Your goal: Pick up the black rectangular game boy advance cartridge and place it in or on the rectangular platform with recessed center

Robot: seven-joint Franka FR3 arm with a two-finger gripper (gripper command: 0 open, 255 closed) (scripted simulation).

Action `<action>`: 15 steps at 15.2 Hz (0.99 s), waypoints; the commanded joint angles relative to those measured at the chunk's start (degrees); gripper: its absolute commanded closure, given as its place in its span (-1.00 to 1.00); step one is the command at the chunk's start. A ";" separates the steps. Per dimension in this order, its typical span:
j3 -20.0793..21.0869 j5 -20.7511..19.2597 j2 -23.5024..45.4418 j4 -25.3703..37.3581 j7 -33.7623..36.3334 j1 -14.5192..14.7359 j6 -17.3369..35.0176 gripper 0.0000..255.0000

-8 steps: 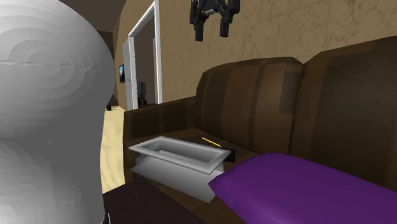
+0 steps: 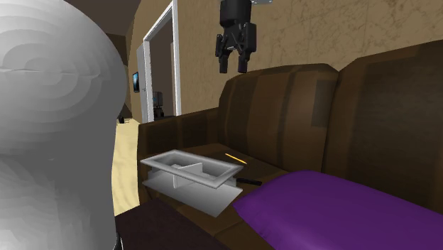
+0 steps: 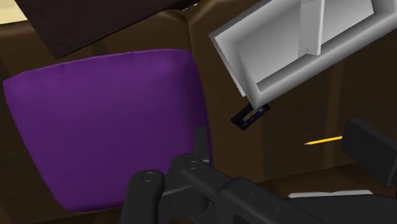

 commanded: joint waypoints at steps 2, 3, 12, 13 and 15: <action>2.34 1.13 4.75 -0.85 5.48 -0.62 5.14 -1.00; 3.11 1.45 6.48 -0.92 7.31 -0.78 6.78 -1.00; 8.76 1.96 24.71 2.16 23.83 -2.39 20.37 -1.00; 9.16 1.71 26.95 2.89 25.70 -2.52 21.68 -1.00; 9.74 1.05 31.50 4.55 29.45 -2.68 24.16 -1.00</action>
